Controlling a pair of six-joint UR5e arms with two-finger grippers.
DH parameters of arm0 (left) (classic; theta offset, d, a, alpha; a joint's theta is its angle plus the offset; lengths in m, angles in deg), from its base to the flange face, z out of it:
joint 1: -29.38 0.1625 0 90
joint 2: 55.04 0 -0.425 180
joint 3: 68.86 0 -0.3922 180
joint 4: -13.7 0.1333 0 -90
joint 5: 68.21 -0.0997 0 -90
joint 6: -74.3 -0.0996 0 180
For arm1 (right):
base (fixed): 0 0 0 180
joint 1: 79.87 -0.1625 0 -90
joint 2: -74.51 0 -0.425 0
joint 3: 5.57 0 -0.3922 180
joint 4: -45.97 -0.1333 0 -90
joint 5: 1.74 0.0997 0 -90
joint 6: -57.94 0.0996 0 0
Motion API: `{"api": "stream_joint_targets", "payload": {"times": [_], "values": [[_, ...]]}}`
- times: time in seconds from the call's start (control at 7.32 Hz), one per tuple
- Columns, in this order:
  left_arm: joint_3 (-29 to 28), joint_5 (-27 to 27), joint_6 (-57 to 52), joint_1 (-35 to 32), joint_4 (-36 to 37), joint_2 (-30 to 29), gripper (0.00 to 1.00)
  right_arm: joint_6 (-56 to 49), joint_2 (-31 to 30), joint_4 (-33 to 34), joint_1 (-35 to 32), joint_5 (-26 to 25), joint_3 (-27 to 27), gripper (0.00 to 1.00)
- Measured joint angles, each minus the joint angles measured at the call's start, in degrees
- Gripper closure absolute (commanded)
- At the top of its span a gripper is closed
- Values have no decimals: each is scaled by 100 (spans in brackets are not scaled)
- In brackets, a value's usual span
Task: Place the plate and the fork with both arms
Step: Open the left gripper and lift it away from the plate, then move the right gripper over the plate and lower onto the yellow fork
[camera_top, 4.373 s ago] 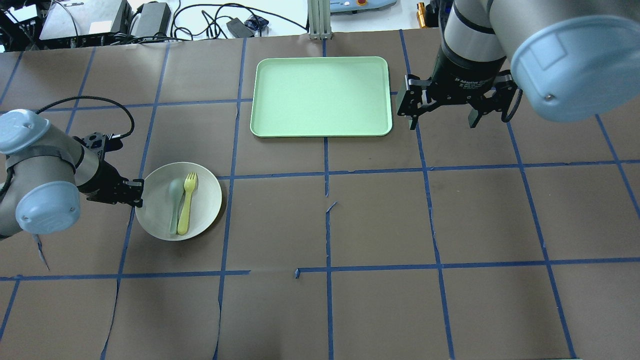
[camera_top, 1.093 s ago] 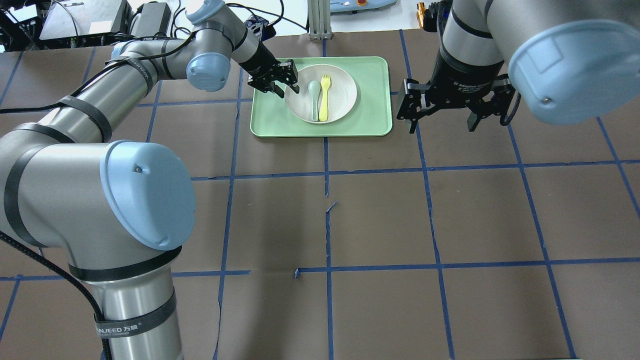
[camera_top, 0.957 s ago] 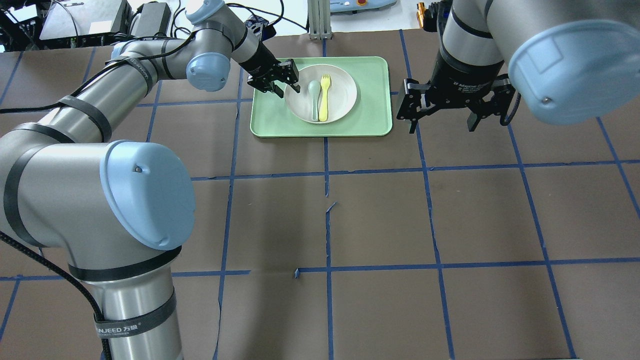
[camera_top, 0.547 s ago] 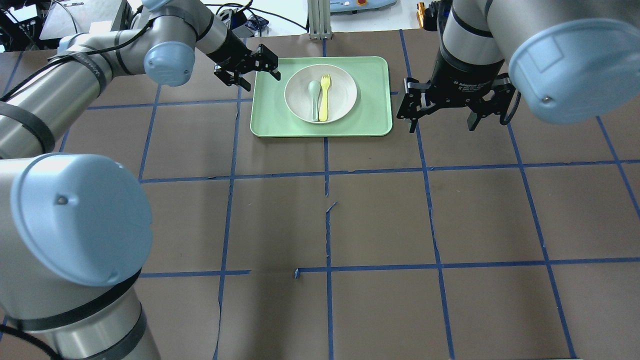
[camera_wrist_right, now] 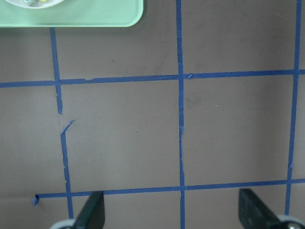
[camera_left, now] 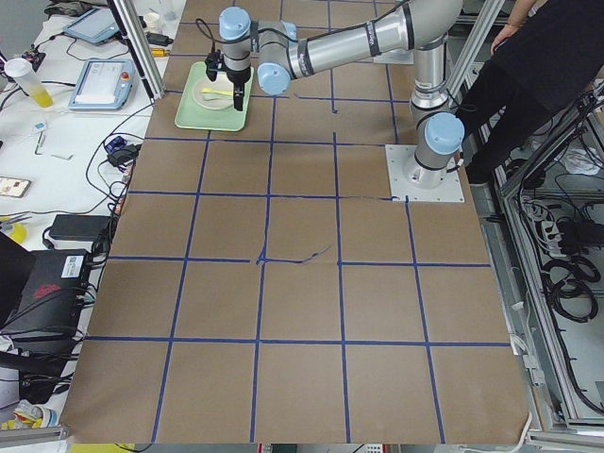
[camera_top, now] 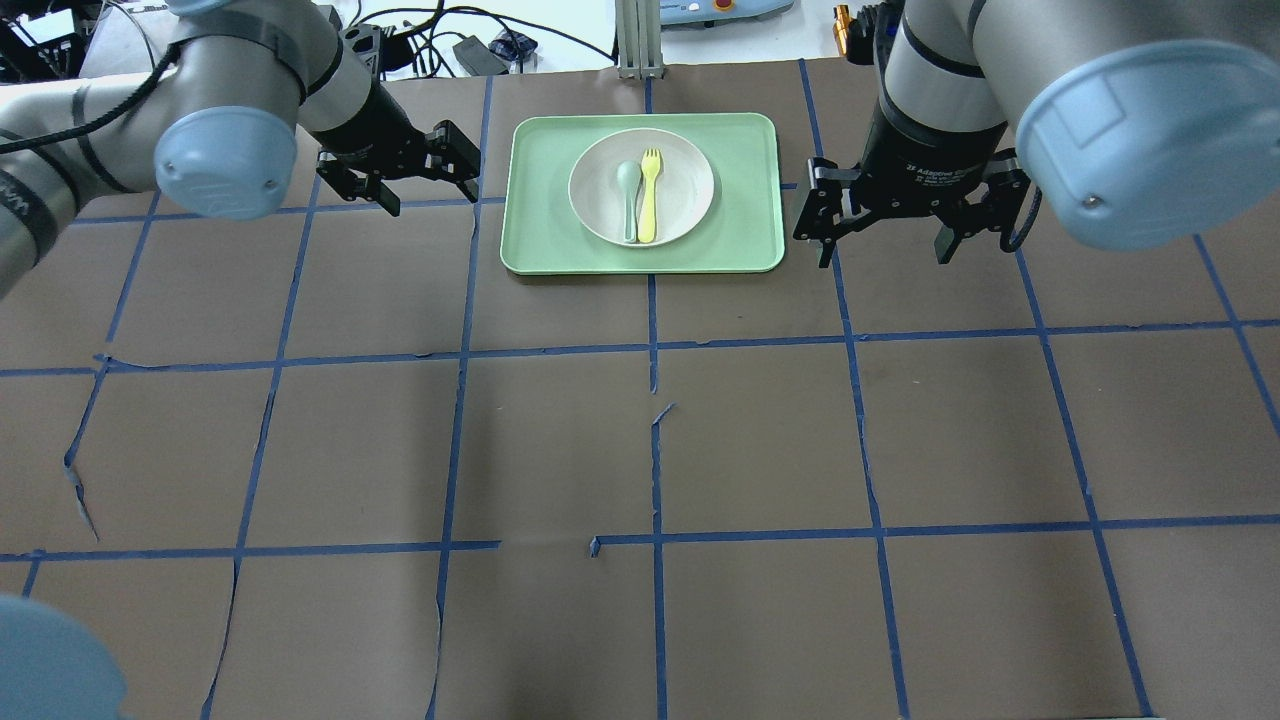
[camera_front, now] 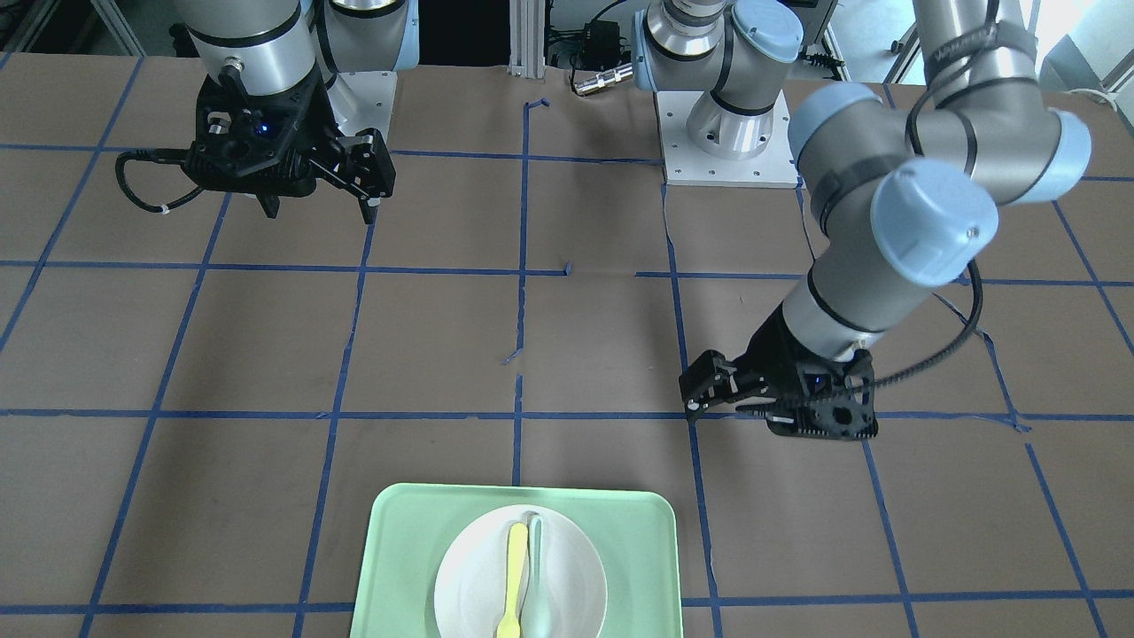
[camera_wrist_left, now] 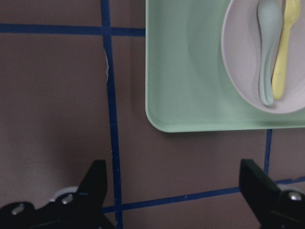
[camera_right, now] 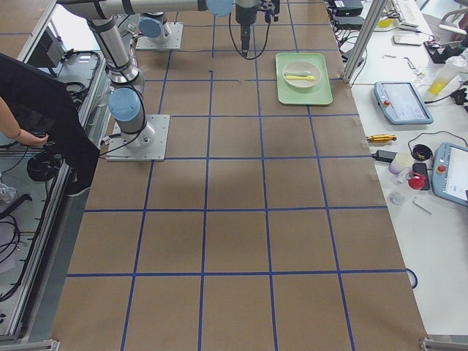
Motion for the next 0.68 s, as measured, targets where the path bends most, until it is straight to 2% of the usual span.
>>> {"api": "stream_joint_targets", "payload": {"times": [0.27,0.55,0.68], "values": [[34,-367,139,-189,-940,839,0,1,-1,0,-10,-9,7,0],[-345,-595,201,-341,-2037,1222,0,-7,4,1,-17,-28,9,0],[-385,-760,223,-366,-2268,1302,0,-18,5,8,-23,-52,10,0]]}}
